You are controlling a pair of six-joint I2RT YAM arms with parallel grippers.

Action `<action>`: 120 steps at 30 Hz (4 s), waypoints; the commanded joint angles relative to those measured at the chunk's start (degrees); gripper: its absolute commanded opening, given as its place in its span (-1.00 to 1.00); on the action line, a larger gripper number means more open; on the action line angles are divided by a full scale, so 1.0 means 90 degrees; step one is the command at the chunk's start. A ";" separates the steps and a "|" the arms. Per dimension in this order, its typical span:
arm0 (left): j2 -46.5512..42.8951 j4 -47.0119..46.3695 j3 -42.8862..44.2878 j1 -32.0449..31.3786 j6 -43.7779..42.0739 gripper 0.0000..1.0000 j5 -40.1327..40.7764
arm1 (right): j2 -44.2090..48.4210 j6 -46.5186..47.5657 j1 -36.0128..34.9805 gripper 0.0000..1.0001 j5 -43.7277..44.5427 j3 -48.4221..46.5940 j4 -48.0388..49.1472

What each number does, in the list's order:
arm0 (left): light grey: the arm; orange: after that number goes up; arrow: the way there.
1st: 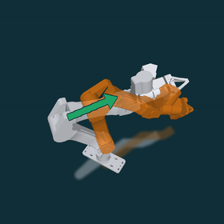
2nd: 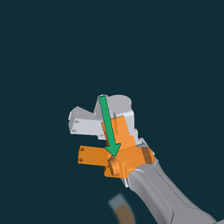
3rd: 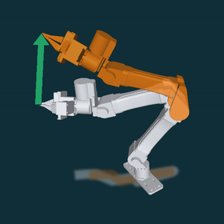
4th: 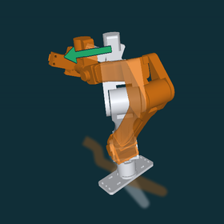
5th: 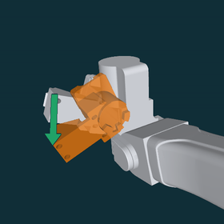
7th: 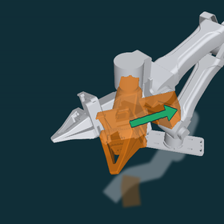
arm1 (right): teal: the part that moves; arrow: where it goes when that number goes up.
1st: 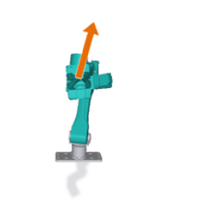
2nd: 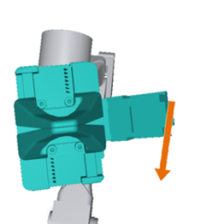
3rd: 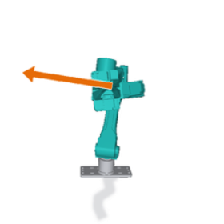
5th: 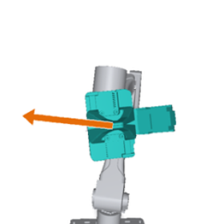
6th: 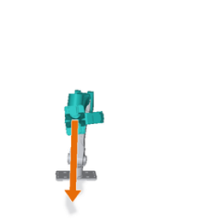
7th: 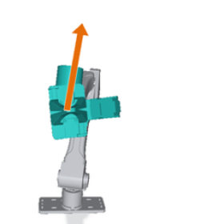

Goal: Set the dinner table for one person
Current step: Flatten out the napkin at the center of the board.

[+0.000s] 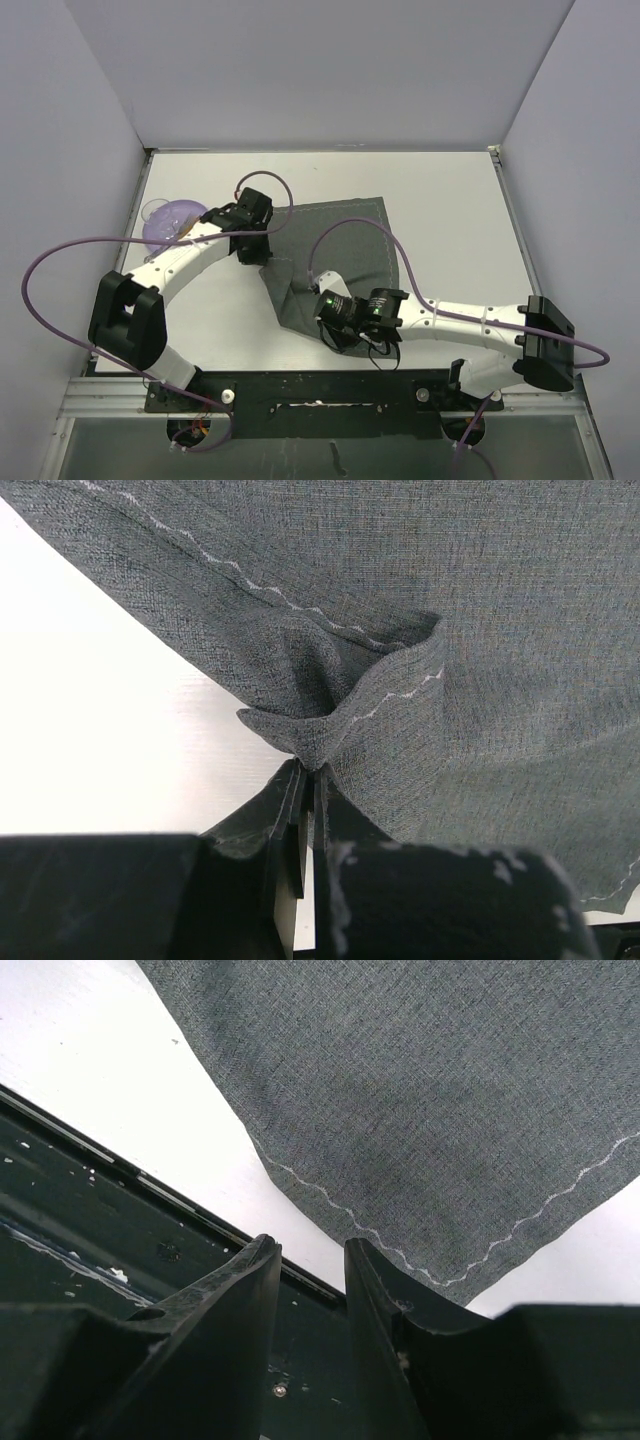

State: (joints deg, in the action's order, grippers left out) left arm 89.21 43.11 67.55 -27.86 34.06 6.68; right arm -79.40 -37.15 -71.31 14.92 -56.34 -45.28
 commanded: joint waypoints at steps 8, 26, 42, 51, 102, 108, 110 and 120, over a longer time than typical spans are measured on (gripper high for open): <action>-0.0010 -0.0235 -0.0061 -0.0049 0.0101 -1.00 -0.0078 | 0.0252 -0.0116 -0.0028 -0.32 0.0303 -0.0045 -0.0057; 0.0225 -0.0449 -0.0498 -0.0059 0.0279 -0.66 -0.0292 | 0.0384 -0.0130 -0.0026 -0.32 0.0319 0.0058 -0.0097; -0.0960 -0.0065 -0.1059 -0.0219 0.0445 -1.00 -0.0316 | 0.0141 -0.0052 0.0019 -0.32 0.0256 0.0058 0.0143; -0.2438 0.0954 -0.1743 -0.0339 0.1095 -1.00 -0.0278 | -0.0494 0.0306 0.0200 -0.34 0.0274 -0.0423 0.0260; -0.3949 0.1894 -0.2655 -0.0602 0.2428 -1.00 -0.1137 | -0.6371 0.3148 0.5225 -1.00 -0.3806 -0.5918 0.1551; -0.3685 0.1813 -0.2564 -0.0596 0.2372 -1.00 -0.1011 | -0.6743 0.3183 0.5501 -1.00 -0.3585 -0.6269 0.1414; -0.3492 0.1689 -0.2535 -0.0596 0.2337 -1.00 -0.0942 | -0.6777 0.3187 0.5614 -1.00 -0.3466 -0.6294 0.1359; -0.1780 0.0939 -0.1546 -0.0542 0.1896 -1.00 -0.0771 | -0.6640 0.3219 0.6266 -1.00 -0.2908 -0.6123 0.1290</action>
State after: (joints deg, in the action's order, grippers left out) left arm 69.73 56.10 48.47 -32.95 53.67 -1.76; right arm -137.80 -9.80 -17.93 -18.83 -112.49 -30.13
